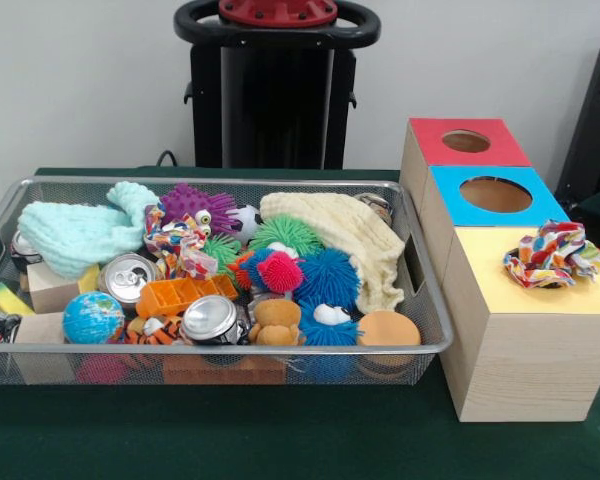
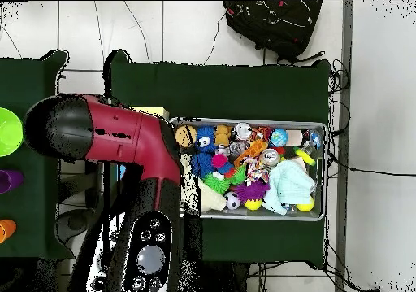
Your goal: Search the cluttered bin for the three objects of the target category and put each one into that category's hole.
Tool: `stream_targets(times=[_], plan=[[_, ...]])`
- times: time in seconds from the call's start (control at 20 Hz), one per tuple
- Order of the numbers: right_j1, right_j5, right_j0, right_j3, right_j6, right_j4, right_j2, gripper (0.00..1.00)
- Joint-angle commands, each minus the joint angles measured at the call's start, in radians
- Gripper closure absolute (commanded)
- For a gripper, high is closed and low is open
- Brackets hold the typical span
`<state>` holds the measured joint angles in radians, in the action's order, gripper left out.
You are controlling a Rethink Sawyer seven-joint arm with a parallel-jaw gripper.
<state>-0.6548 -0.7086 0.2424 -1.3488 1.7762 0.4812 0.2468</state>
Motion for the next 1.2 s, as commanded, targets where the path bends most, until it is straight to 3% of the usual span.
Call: stream_targets(times=[0.05,0.2,0.55,0.75,1.2], plan=[[0.035,-0.314,-0.029,-0.047,0.325,-0.019,0.001,1.0],[0.028,-0.388,-0.032,-0.025,0.338,-0.031,0.009,1.0],[0.036,-0.406,-0.006,-0.003,0.441,-0.025,0.05,1.0],[0.064,-0.401,-0.01,0.02,0.482,-0.02,0.054,1.0],[0.127,-0.333,-0.038,0.074,0.479,-0.043,0.043,1.0]])
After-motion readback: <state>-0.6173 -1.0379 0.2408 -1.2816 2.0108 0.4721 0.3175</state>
